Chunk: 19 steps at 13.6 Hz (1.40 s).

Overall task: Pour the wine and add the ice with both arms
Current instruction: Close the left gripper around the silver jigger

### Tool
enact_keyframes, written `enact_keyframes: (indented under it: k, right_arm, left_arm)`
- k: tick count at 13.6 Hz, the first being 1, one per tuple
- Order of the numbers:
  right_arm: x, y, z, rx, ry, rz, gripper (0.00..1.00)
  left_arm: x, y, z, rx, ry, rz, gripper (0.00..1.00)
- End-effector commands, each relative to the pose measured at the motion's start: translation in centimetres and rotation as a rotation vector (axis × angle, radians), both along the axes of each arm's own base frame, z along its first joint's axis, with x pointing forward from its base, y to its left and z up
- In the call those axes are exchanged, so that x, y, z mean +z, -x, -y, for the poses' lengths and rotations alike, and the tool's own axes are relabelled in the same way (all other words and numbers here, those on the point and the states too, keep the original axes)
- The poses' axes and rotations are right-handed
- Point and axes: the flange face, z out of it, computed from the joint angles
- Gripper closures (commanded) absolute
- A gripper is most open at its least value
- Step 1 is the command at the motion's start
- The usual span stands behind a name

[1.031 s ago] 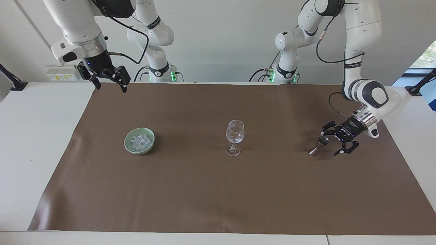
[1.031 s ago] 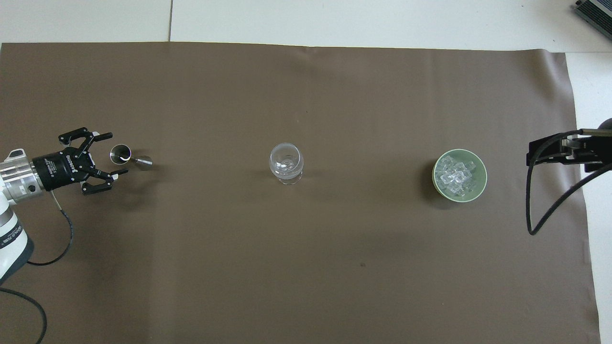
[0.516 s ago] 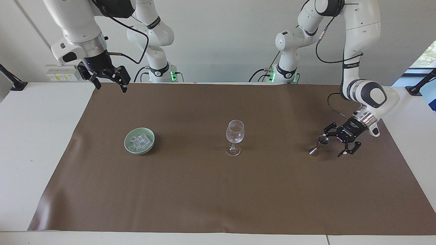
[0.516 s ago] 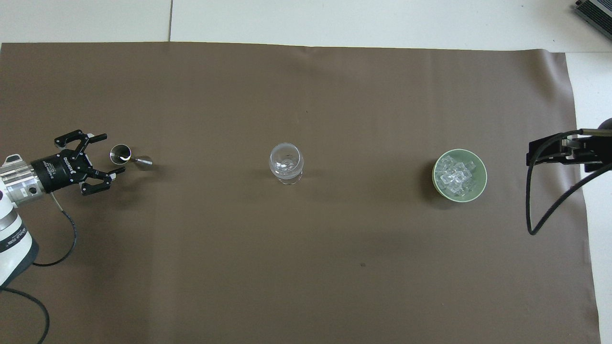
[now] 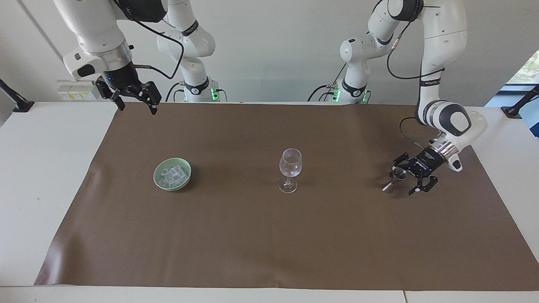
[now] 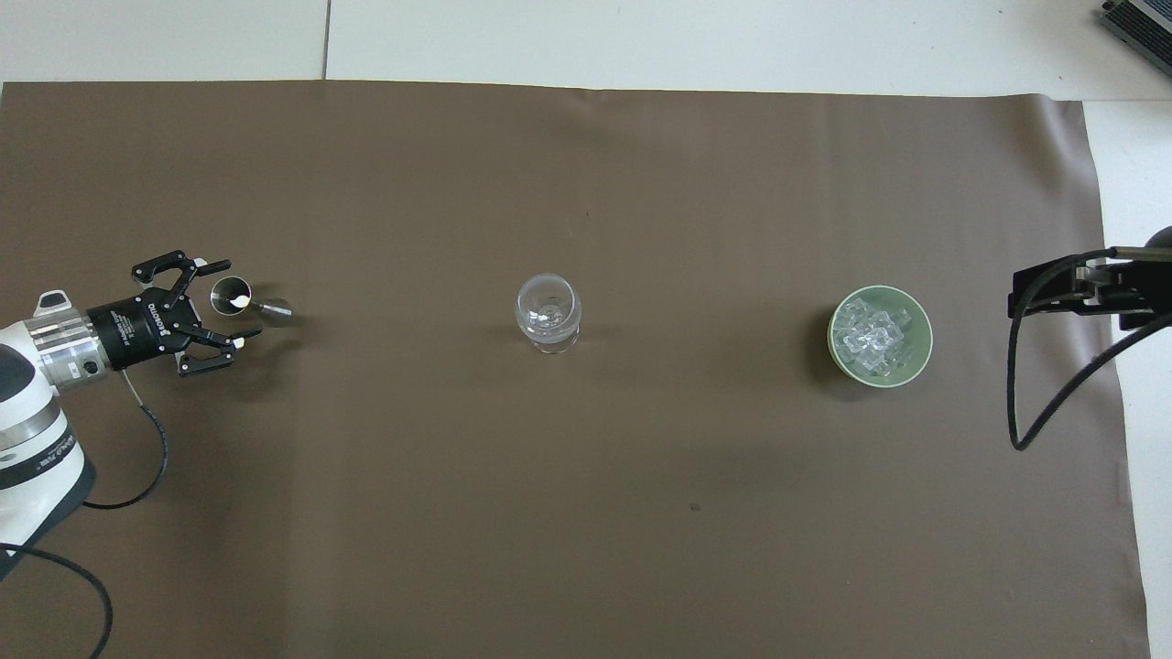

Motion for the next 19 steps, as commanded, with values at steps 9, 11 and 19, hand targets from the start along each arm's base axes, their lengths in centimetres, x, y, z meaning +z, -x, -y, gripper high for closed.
enact_keyframes:
  k: [9,11,19]
  right_arm:
    - [0.31,0.19,0.20,-0.011,-0.019,0.003,0.00]
    - [0.31,0.19,0.20,-0.011,-0.019,0.003,0.00]
    - [0.38,0.19,0.20,-0.011,-0.019,0.005,0.00]
  left_arm:
    - [-0.46,0.68,1.52,-0.023,0.054,0.006,0.19]
    - [-0.46,0.68,1.52,-0.023,0.054,0.006,0.26]
    - [-0.54,0.73,1.32,-0.020,0.057,0.005,0.44]
